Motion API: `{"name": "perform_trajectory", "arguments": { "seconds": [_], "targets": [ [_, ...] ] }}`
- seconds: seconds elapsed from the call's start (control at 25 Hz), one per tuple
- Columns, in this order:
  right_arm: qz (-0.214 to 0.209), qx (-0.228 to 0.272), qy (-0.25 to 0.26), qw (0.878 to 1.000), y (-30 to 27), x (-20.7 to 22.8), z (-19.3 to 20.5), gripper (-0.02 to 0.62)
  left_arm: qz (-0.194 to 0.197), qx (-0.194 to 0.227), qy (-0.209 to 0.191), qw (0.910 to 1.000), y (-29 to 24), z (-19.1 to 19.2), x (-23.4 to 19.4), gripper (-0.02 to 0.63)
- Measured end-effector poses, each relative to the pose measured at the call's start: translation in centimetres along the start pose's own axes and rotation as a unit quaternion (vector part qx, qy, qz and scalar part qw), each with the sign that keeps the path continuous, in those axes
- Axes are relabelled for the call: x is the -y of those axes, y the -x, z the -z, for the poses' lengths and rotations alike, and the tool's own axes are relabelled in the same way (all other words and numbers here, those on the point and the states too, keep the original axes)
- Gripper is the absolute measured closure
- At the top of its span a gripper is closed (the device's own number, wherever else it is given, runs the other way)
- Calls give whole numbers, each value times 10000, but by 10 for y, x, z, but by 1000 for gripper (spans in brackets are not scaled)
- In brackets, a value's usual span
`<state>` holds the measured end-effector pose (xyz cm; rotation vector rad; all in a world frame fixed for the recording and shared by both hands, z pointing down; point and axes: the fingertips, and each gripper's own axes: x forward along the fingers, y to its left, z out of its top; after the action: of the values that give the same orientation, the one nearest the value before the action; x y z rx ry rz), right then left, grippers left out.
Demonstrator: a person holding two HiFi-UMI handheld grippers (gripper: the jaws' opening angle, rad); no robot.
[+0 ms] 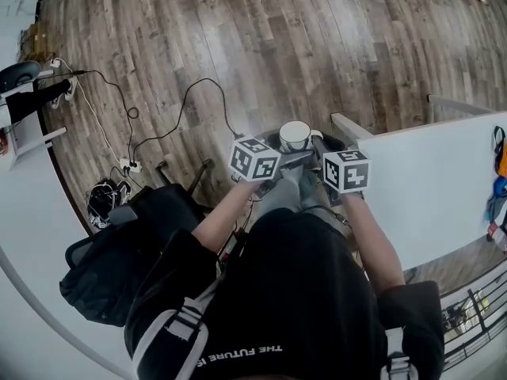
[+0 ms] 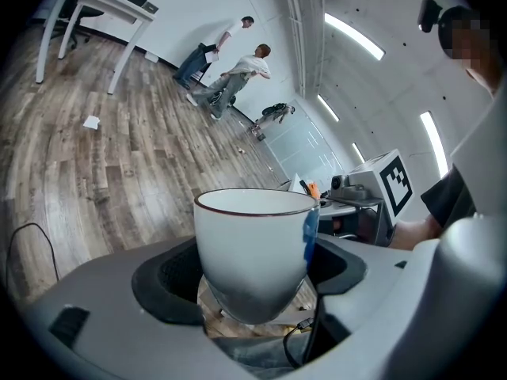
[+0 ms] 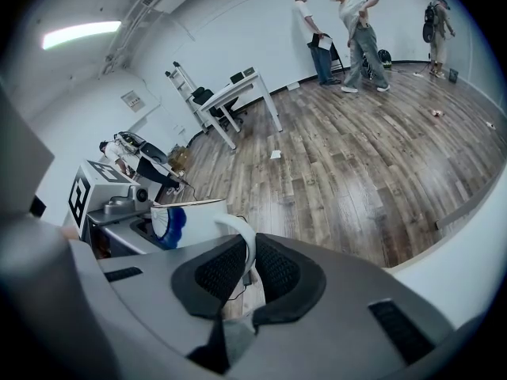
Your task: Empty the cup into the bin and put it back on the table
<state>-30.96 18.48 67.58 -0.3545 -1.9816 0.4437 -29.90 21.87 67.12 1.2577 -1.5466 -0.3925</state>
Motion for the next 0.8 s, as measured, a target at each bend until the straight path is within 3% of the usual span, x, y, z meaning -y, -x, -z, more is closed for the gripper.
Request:
{"name": "perform_trajectory", "arguments": {
  "seconds": [0.2, 0.28, 0.36, 0.44, 0.56, 0.68, 0.8],
  "targets": [
    [-26, 186, 76, 9998, 1, -2, -4, 548, -56, 42, -143, 9999, 2, -3, 1, 209],
    [-29, 568, 396, 9976, 10, -6, -16, 548, -142, 218, -524, 9983, 7, -13, 7, 210],
    [46, 1221, 854, 9888, 27, -14, -39, 548, -309, 547, -1236, 9903, 16, -32, 20, 209],
    [248, 2088, 1363, 9681, 56, -25, -68, 548, -480, 952, -2081, 9723, 30, -60, 42, 210],
    [483, 3139, 1906, 9289, 111, -43, -108, 548, -615, 1505, -3122, 9360, 50, -100, 88, 210],
    [695, 3742, 1961, 9037, 160, -48, -128, 548, -513, 1754, -3815, 9061, 59, -127, 134, 210],
    [1119, 4127, 1821, 8855, 206, -32, -131, 548, -154, 1657, -4293, 8877, 42, -140, 175, 209]
  ]
}}
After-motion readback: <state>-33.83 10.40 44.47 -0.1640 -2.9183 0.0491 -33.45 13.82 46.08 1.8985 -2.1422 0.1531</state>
